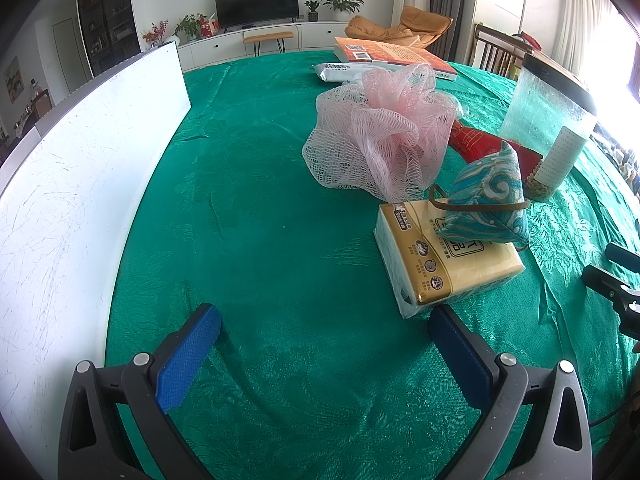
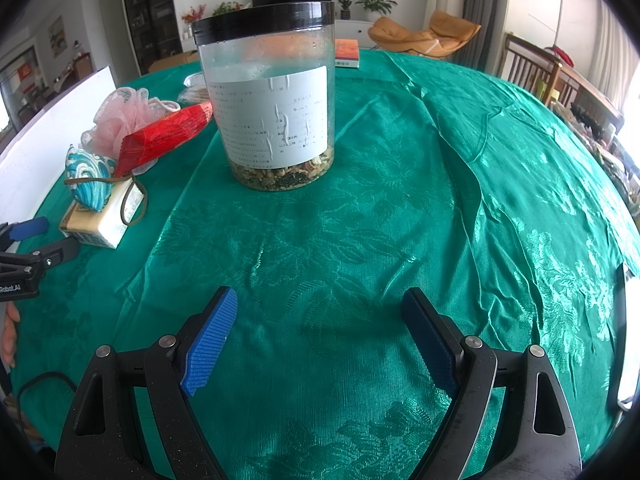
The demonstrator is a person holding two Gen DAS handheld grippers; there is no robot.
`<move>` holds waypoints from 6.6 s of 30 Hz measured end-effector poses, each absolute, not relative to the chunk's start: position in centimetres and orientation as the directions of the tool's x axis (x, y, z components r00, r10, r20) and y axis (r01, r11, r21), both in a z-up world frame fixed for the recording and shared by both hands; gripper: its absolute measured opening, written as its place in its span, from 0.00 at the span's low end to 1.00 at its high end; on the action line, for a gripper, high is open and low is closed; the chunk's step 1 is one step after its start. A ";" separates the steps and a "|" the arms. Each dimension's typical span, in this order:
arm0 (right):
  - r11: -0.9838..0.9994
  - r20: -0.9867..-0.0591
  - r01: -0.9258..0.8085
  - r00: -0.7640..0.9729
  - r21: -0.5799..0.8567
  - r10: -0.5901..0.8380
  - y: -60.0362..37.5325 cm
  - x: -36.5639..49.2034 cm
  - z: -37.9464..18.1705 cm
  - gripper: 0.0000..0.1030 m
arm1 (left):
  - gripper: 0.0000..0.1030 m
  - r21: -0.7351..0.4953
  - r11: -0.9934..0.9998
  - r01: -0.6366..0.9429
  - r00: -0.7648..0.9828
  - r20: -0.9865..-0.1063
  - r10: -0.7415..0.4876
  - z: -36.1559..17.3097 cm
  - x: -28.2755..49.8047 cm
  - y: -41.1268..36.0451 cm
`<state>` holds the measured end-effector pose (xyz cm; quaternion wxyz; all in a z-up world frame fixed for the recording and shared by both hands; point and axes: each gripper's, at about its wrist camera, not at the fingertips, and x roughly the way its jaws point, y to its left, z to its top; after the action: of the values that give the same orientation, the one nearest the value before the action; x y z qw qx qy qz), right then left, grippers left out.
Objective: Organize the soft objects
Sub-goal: 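Reach the right tool to the blue wave-patterned pouch and grasp it, then move the pouch away from the jar and open the right tool, then reach the left tool to the yellow tissue pack and grasp it, then grasp the blue pouch again with the right tool while the left tool lifts the tissue pack, then drop the tissue pack and blue pouch into the white box with both tools, then grasp the pink bath puff with the right tool and set it beside the jar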
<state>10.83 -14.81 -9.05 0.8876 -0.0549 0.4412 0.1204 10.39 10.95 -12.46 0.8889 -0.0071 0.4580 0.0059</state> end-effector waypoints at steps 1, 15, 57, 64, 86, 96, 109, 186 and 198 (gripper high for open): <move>0.965 -0.796 -0.262 0.582 0.009 0.165 -14.8 10.8 -9.1 0.84 | 1.00 -0.008 1.000 -0.017 0.580 -0.814 0.004 -12.5 10.4 10.9; 0.825 -0.743 -0.485 0.428 0.291 0.514 -7.3 10.8 -7.7 0.83 | 0.99 -0.132 0.981 -0.140 0.629 -0.778 -0.015 -11.9 7.7 15.2; 0.890 -0.646 -0.175 0.631 0.420 0.429 -23.0 17.0 -6.4 0.59 | 1.00 -0.111 0.986 -0.127 0.629 -0.778 -0.007 -12.3 8.1 14.3; 0.913 -0.706 -0.132 0.594 0.386 0.385 -24.5 14.9 -6.8 0.69 | 1.00 -0.126 0.984 -0.127 0.635 -0.773 -0.017 -12.3 8.2 14.5; 0.980 -0.796 -0.198 0.591 0.007 0.126 -20.7 13.1 -9.0 0.81 | 1.00 -0.086 0.988 -0.128 0.620 -0.785 0.012 -12.4 8.2 14.1; 0.978 -0.799 -0.206 0.587 0.011 0.133 -20.4 13.2 -9.0 0.85 | 1.00 -0.163 0.966 0.201 0.632 -0.732 -0.254 -10.2 6.7 10.6; 0.979 -0.799 -0.206 0.587 0.011 0.132 -20.4 13.2 -8.9 0.85 | 1.00 0.015 0.844 0.536 0.439 -0.859 -0.263 -10.5 17.1 2.2; 0.774 -0.710 -0.603 0.458 0.194 0.535 2.7 12.1 1.3 0.73 | 1.00 -0.192 0.936 -0.295 0.783 -0.610 0.122 0.7 -1.7 26.9; 0.824 -0.799 -0.517 0.381 0.233 0.465 -2.5 13.0 -5.4 0.34 | 1.00 -0.116 0.993 0.005 0.753 -0.653 -0.080 -0.4 0.9 14.8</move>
<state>13.00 -2.48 -5.37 0.8306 -0.0275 0.4713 0.2954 0.94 14.80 -0.36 0.9348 -0.0537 0.3504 -0.0228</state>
